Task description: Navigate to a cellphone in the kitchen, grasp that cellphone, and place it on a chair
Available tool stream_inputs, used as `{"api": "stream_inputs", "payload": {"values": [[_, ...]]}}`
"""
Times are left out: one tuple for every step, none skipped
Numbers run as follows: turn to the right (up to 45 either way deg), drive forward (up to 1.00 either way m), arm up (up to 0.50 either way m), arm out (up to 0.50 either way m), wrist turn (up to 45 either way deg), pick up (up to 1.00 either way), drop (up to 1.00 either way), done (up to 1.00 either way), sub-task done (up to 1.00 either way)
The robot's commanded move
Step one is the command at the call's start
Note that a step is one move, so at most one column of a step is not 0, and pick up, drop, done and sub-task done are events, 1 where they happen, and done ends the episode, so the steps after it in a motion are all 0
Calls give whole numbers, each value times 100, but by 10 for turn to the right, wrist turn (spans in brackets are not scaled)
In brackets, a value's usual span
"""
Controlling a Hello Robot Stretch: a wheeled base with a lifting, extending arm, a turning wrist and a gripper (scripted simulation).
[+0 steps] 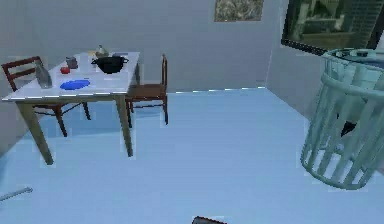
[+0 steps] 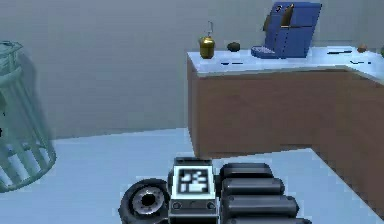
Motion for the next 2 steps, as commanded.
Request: {"api": "stream_inputs", "payload": {"values": [[0,100,0,0,0,0,0,0,0],[60,0,0,0,0,0,0,0,0]]}}
